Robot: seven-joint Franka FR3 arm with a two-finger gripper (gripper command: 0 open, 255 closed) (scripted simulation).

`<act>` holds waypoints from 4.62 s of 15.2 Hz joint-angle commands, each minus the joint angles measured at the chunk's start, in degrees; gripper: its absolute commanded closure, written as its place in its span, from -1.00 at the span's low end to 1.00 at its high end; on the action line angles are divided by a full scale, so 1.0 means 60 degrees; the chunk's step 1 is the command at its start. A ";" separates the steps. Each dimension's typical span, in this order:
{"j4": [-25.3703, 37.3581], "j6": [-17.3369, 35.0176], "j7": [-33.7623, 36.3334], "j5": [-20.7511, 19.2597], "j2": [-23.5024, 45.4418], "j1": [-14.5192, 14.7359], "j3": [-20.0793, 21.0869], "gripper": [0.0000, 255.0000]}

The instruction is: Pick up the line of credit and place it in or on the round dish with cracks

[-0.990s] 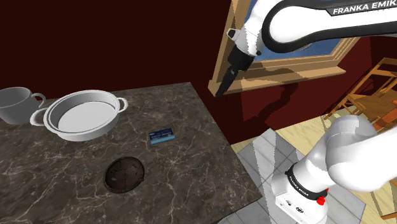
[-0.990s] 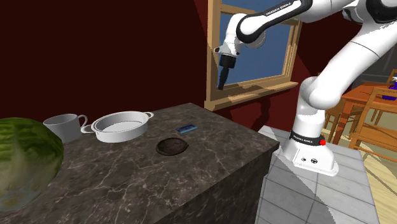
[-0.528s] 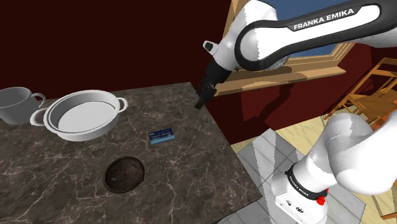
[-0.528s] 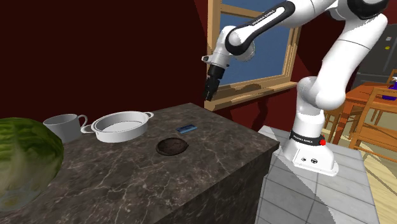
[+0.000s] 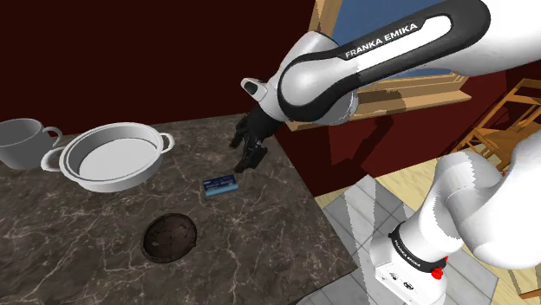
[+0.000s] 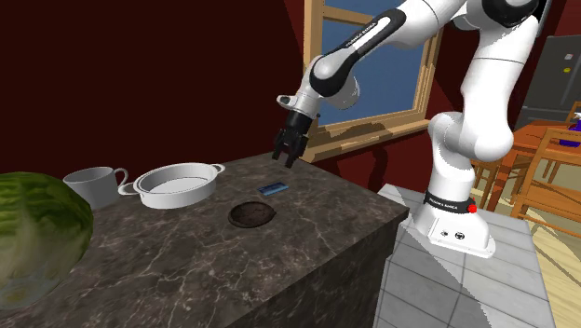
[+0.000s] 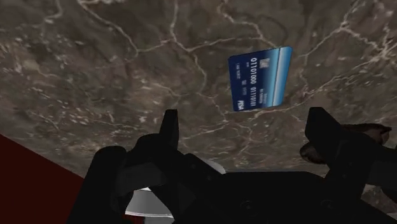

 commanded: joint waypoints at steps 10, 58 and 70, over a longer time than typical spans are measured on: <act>0.0933 0.1016 -0.3629 0.3117 0.1866 0.1121 0.0240 -1.00; 0.2267 0.0406 0.2258 -0.1087 0.1123 0.1538 0.1559 1.00; 0.2641 0.1519 0.3004 -0.1264 0.2299 0.1934 0.2130 1.00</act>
